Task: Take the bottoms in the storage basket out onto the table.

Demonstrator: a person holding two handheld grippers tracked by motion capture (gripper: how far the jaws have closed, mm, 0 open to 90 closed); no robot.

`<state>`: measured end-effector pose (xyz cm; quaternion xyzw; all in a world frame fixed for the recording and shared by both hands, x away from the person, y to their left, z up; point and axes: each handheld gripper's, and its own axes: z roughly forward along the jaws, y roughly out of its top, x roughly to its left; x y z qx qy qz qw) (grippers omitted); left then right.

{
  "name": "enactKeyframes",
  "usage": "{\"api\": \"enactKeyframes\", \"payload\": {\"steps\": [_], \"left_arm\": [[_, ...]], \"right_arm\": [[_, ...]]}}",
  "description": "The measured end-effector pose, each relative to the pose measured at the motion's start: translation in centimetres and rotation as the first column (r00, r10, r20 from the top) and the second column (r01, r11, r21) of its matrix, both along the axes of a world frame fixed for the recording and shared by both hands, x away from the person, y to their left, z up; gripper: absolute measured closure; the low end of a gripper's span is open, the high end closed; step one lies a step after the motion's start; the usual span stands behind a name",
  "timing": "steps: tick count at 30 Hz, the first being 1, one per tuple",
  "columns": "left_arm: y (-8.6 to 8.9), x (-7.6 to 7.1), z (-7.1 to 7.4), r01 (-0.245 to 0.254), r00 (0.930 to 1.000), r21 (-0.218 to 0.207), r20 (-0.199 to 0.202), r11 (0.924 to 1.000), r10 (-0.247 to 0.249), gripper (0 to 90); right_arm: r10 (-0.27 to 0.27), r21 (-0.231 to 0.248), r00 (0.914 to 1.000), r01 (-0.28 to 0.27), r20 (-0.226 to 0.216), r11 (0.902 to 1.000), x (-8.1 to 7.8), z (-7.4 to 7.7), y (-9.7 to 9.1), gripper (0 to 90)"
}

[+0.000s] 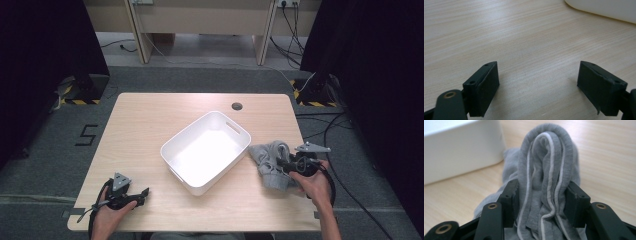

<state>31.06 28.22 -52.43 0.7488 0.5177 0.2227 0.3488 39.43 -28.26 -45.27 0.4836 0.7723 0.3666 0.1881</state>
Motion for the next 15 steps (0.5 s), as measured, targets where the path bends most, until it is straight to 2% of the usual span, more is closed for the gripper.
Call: {"api": "enactKeyframes", "payload": {"steps": [1, 3, 5, 7, 11, 15], "left_arm": [[0.0, 0.0, 0.0, 0.0, 1.0, 0.0, 0.0, 1.0, 0.0, 16.5], [0.0, 0.0, 0.0, 0.0, 1.0, 0.0, 0.0, 1.0, 0.0, 16.5], [0.0, 0.0, 0.0, 0.0, 1.0, 0.0, 0.0, 1.0, 0.0, 16.5], [0.0, 0.0, 0.0, 0.0, 1.0, 0.0, 0.0, 1.0, 0.0, 16.5], [0.0, 0.0, 0.0, 0.0, 1.0, 0.0, 0.0, 1.0, 0.0, 16.5], [0.0, 0.0, 0.0, 0.0, 1.0, 0.0, 0.0, 1.0, 0.0, 16.5]], "right_arm": [[0.0, 0.0, 1.0, 0.0, 0.0, 1.0, 0.0, 0.0, 0.0, 51.5], [0.02, -0.05, 0.9997, -0.02, -0.016, 0.9985, -0.1, -0.6, 0.7, 51.6], [0.016, -0.057, 0.9996, -0.017, -0.022, 0.9982, 0.0, -1.2, 1.0, 51.7], [0.012, -0.049, 0.9992, -0.014, -0.037, 0.9987, 0.2, -1.8, 1.1, 51.9], [-0.005, -0.045, 0.9994, 0.004, -0.035, 0.999, 0.4, -2.5, 1.4, 51.7], [-0.018, -0.029, 0.9992, 0.017, -0.035, 0.9994, 0.4, -2.4, 1.3, 47.8]]}}
